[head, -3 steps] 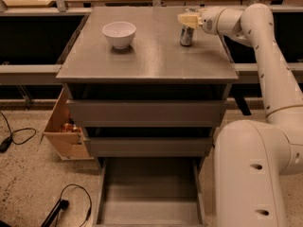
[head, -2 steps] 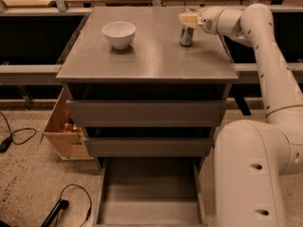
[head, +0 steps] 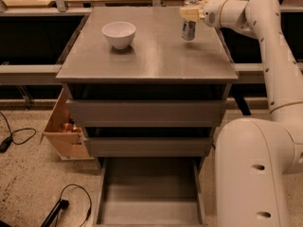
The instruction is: Place redbull can into bottom drawer
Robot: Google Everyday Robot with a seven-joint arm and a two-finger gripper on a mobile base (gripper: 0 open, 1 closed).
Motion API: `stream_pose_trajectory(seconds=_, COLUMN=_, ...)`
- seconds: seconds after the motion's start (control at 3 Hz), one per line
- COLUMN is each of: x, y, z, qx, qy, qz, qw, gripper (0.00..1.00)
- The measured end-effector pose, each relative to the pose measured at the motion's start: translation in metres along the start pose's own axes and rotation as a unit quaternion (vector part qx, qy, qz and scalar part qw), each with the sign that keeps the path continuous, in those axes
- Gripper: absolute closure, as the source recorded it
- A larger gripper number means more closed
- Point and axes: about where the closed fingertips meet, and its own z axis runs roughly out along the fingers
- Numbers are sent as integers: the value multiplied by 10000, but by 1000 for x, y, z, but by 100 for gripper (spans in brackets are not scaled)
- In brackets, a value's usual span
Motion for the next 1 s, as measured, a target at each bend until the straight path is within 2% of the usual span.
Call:
stream_pose_trajectory(seconds=0.33, x=-30, y=11, z=-47, qx=-150, qy=157, qz=-296, qw=9993, gripper=100)
stream_pose_trajectory(seconds=0.67, x=-61, y=15, z=-121, qx=45, qy=351, qz=-606, qw=9975, gripper=100)
stream_pose_trajectory(seconds=1.0, x=-92, y=24, z=-212, qx=467, qy=497, qz=-871, qw=9939, gripper=100)
